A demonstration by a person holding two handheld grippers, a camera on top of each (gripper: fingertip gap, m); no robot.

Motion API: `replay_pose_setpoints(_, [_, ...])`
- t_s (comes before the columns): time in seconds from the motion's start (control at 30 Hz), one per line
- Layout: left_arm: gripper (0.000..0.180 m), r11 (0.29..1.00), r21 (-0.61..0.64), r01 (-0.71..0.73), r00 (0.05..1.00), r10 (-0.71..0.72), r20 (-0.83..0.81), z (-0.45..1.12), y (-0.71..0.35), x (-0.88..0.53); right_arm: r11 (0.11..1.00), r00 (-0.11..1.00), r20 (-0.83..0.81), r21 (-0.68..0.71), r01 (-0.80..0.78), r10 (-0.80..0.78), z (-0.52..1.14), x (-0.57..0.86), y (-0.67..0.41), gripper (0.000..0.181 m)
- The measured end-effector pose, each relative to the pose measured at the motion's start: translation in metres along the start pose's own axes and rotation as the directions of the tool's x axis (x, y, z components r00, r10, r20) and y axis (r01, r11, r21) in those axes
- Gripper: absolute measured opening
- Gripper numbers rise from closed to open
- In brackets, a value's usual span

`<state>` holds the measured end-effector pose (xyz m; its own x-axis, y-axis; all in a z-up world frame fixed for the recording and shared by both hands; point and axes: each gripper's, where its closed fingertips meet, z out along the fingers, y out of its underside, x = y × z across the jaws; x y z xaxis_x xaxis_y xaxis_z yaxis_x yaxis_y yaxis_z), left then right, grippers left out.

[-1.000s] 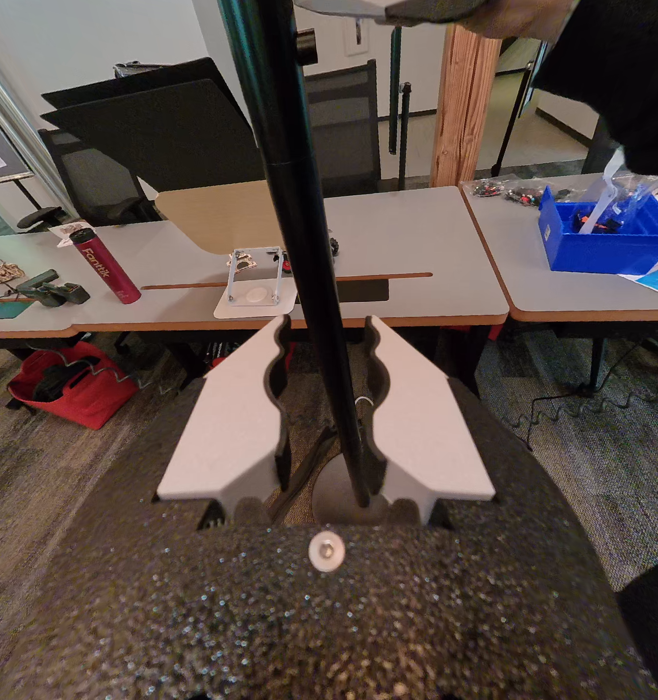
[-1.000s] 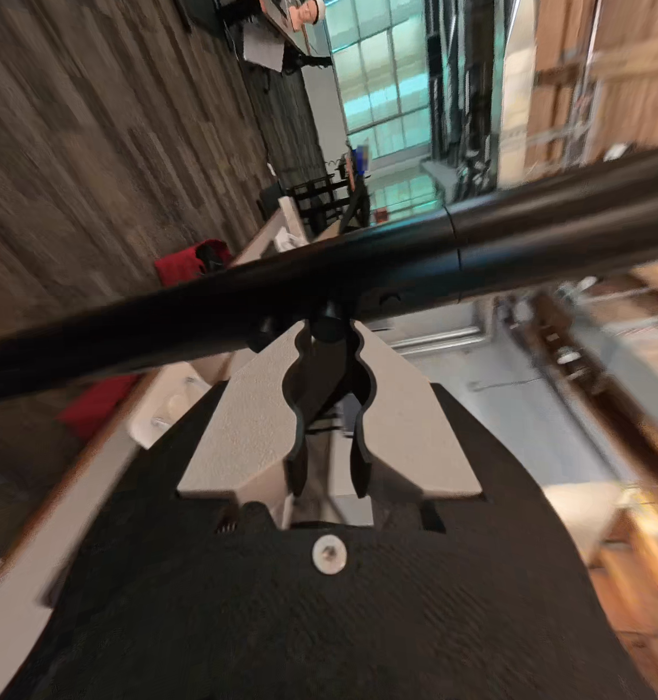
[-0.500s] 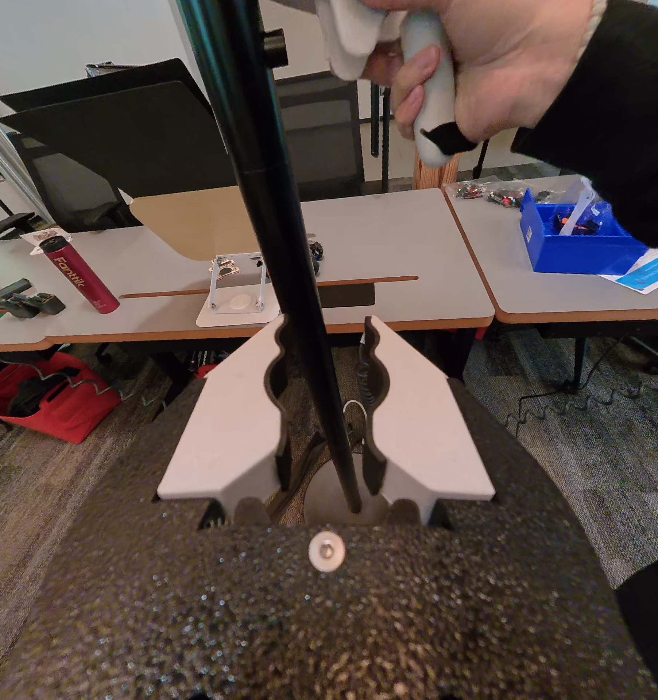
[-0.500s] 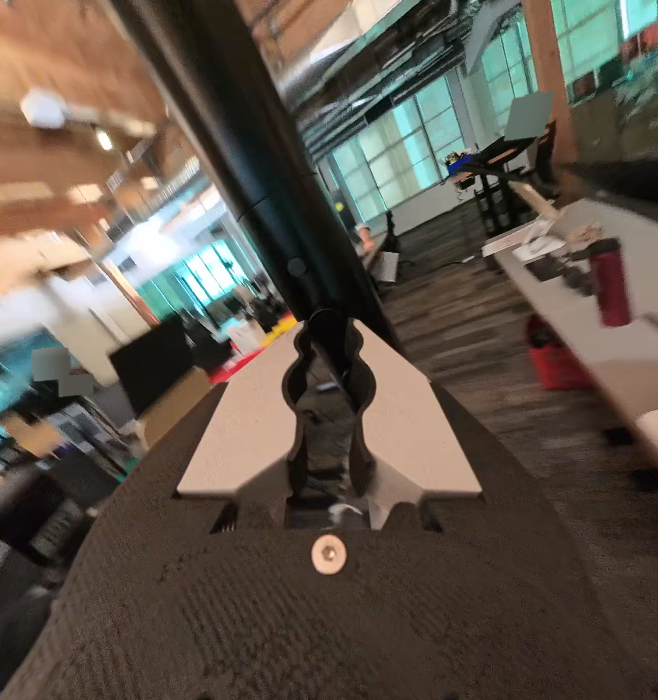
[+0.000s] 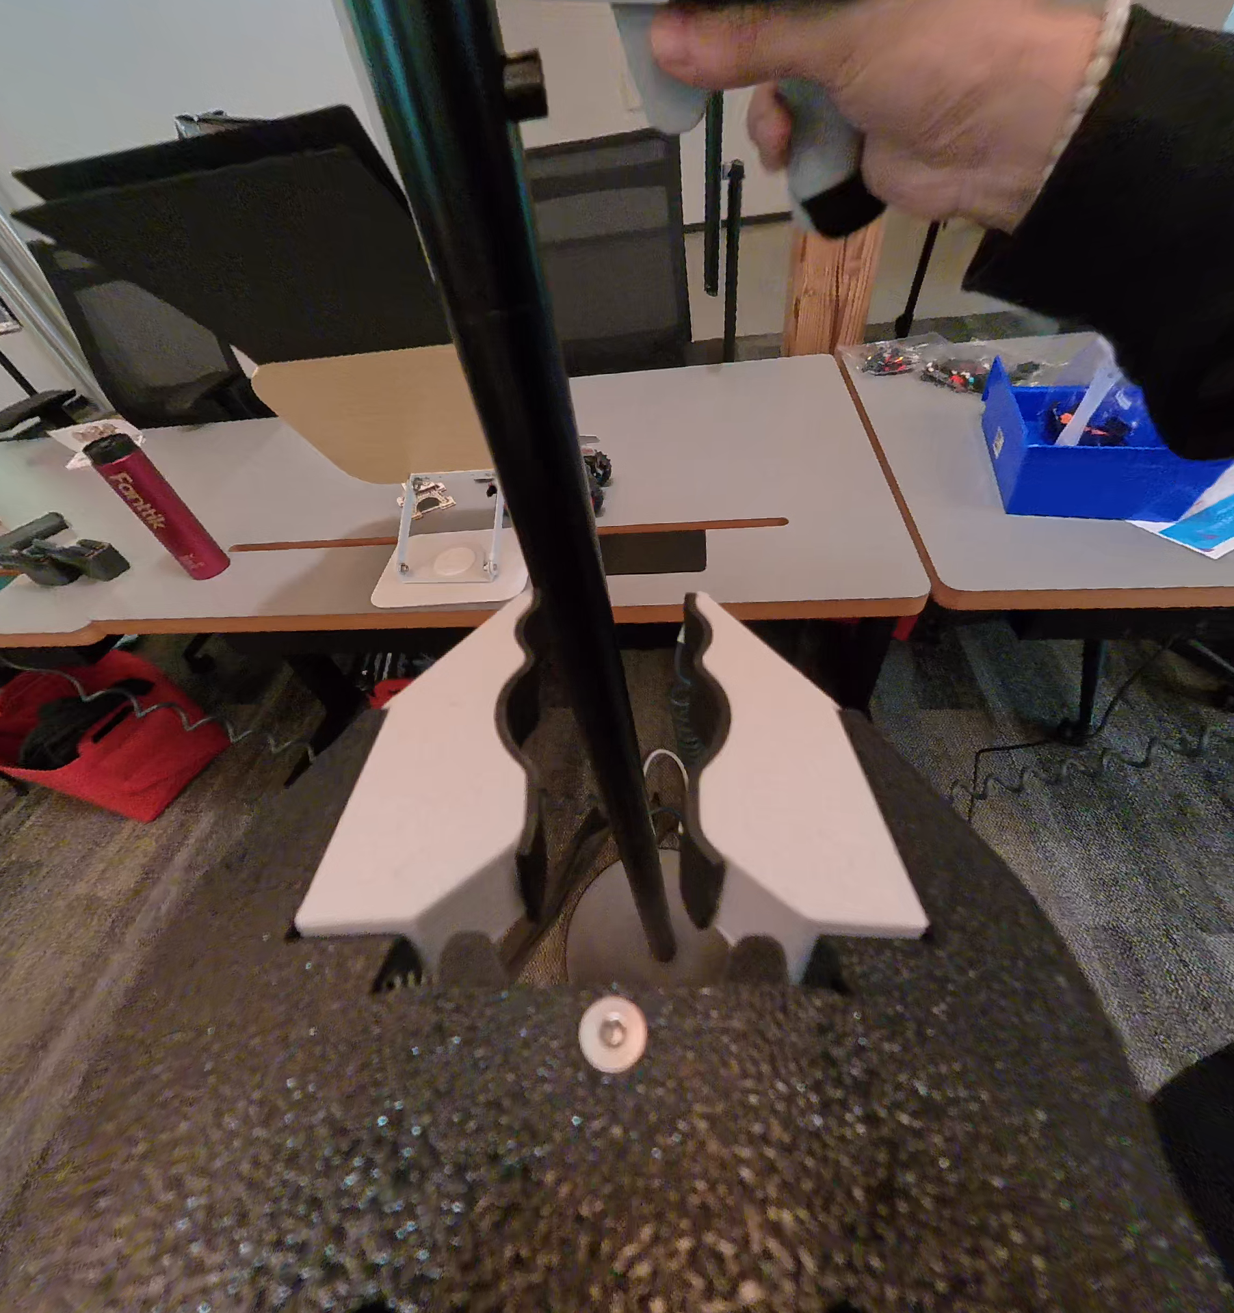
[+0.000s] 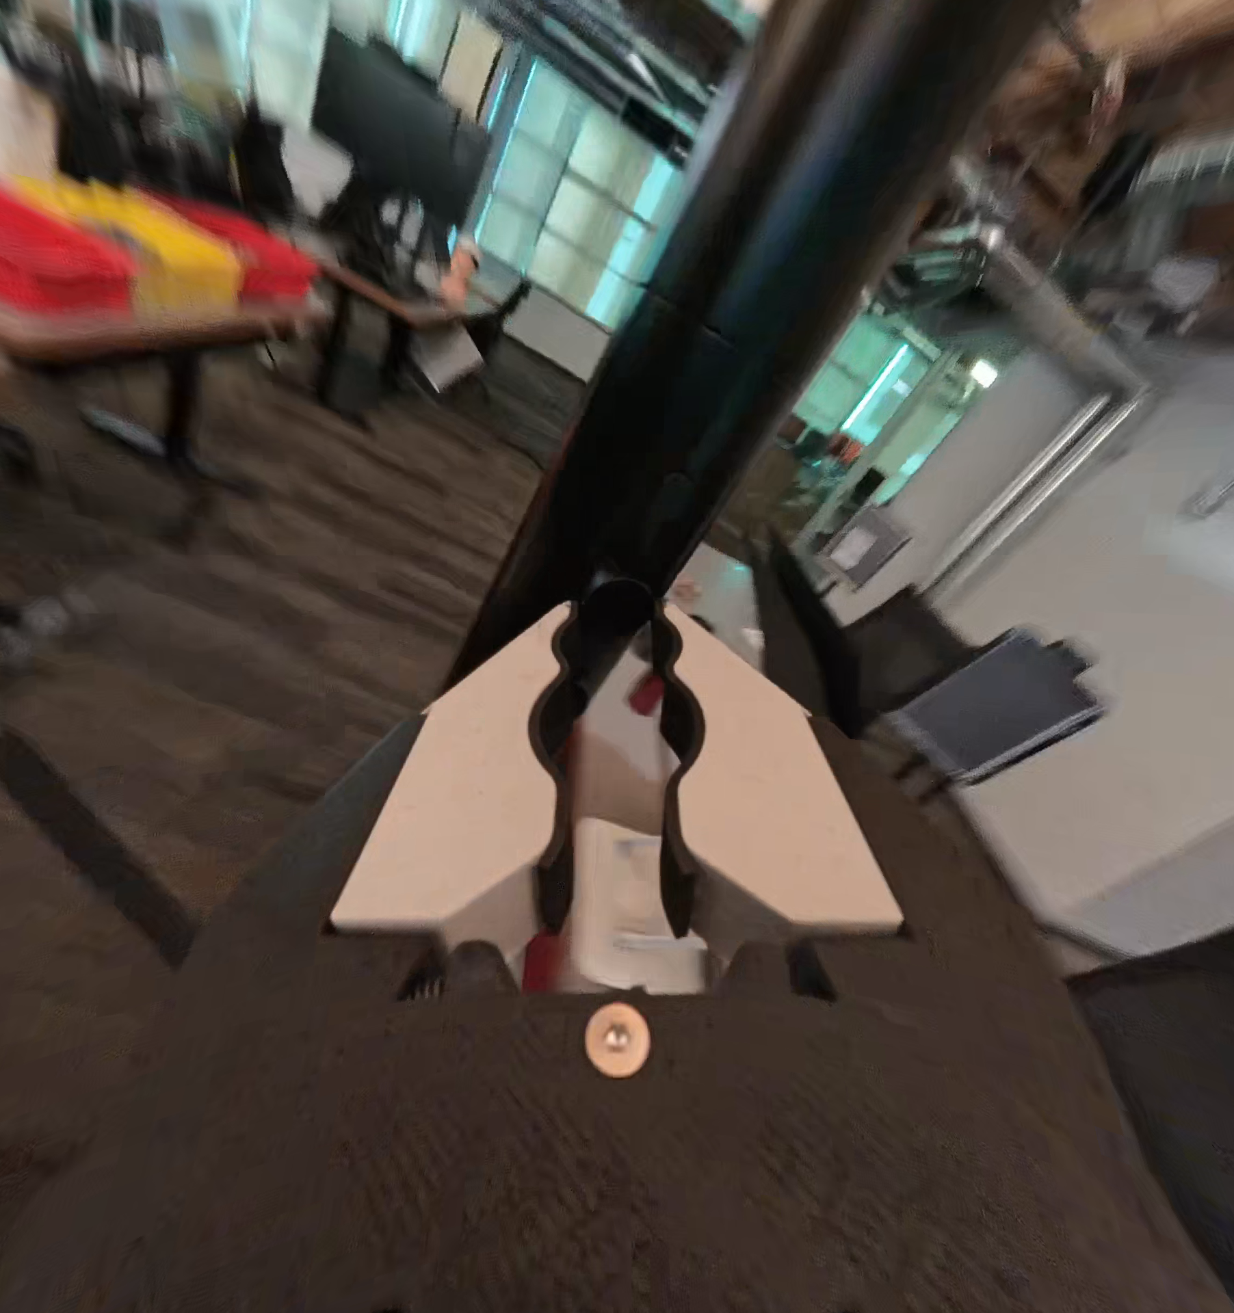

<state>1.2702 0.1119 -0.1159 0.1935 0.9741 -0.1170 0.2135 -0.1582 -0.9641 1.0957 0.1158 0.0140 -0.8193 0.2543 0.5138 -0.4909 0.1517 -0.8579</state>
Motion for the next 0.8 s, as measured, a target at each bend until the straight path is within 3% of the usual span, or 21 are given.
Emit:
replay_pose_setpoints(0.1, [0.037, 1.000, -0.003, 0.010, 1.000, -0.010, 0.009, -0.002, 0.002, -0.002, 0.966, 0.966, 0.003, -0.006, 0.259, -0.259, 0.001, 0.001, -0.002, 0.016])
replay_pose_setpoints(0.2, [0.036, 1.000, 0.001, 0.004, 1.000, -0.004, 0.011, -0.004, 0.001, 0.000, 0.901, 0.901, 0.010, -0.015, 0.433, -0.433, 0.001, 0.002, -0.002, 0.016])
replay_pose_setpoints(0.27, [0.036, 1.000, -0.002, 0.001, 1.000, -0.001, 0.006, -0.003, 0.001, 0.002, 0.881, 0.883, 0.023, -0.060, 0.470, -0.470, 0.001, 0.004, -0.002, 0.016])
replay_pose_setpoints(0.37, [0.036, 1.000, -0.004, -0.002, 1.000, 0.002, -0.007, 0.002, -0.001, 0.006, 0.961, 0.962, 0.056, -0.055, 0.270, -0.267, 0.001, 0.005, -0.002, 0.016])
replay_pose_setpoints(0.43, [0.037, 1.000, 0.003, -0.015, 1.000, 0.015, -0.011, 0.003, -0.005, 0.008, 0.997, 0.994, 0.087, -0.042, 0.068, -0.064, 0.000, 0.005, -0.002, 0.016])
replay_pose_setpoints(0.5, [0.036, 1.000, 0.013, -0.028, 1.000, 0.029, -0.008, 0.004, -0.010, 0.010, 0.978, 0.971, 0.122, -0.035, -0.204, 0.207, 0.000, 0.004, -0.002, 0.015])
replay_pose_setpoints(0.6, [0.036, 0.999, 0.014, -0.031, 0.999, 0.031, -0.012, 0.006, -0.011, 0.010, 0.811, 0.791, 0.204, -0.026, -0.584, 0.576, 0.000, 0.002, -0.003, 0.016])
replay_pose_setpoints(0.7, [0.036, 1.000, 0.014, -0.028, 1.000, 0.028, -0.014, 0.007, -0.012, 0.011, 0.612, 0.586, 0.243, -0.042, -0.790, 0.773, 0.000, 0.001, -0.004, 0.015])
replay_pose_setpoints(0.8, [0.036, 0.999, 0.018, -0.029, 0.999, 0.029, -0.020, 0.009, -0.013, 0.014, 0.203, 0.164, 0.366, -0.068, -0.977, 0.916, -0.003, -0.003, -0.006, 0.014])
